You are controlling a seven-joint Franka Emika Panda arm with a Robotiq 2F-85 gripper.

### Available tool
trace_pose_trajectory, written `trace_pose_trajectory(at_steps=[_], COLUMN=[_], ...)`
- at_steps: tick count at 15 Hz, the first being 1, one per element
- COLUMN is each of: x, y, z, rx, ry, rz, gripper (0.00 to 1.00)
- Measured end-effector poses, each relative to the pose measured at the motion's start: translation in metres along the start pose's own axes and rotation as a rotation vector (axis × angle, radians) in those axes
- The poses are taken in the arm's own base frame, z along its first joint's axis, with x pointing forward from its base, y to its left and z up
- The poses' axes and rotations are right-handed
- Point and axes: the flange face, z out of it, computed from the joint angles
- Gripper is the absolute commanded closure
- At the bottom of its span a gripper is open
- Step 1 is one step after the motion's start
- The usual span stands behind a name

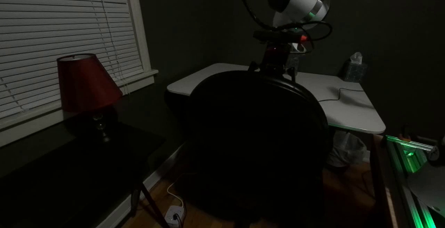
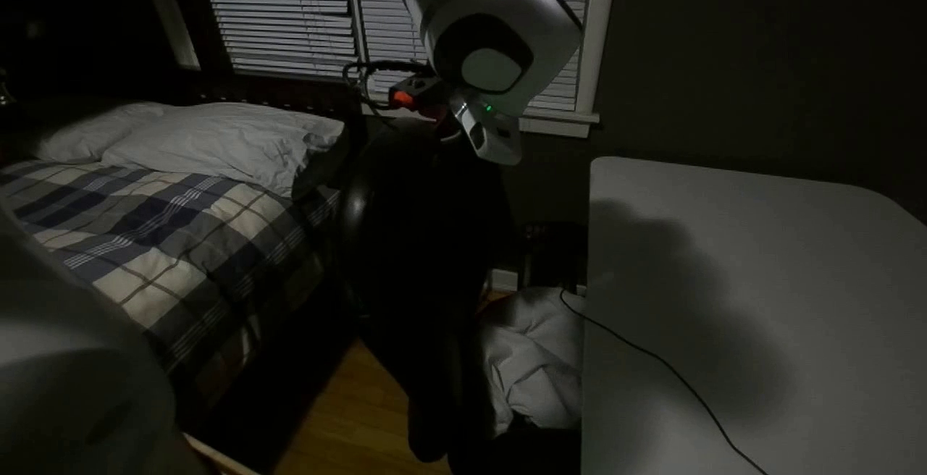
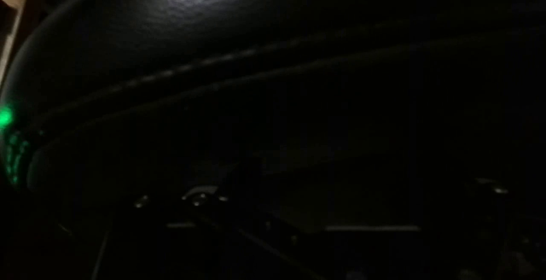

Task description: Push the black chair out from underneath the table.

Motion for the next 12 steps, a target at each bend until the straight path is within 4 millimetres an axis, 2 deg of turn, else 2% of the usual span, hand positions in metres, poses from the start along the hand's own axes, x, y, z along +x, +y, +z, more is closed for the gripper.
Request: trace_pose_trajectory(at_steps=[5, 12], x=[-0.028, -0.054], y=[0.009, 0.018], z=[0.027, 0.039], rx=[-0.070, -0.141], ry=[-0.190, -0.386], rz=[0.067, 0.135], gripper=[0.00, 0.00])
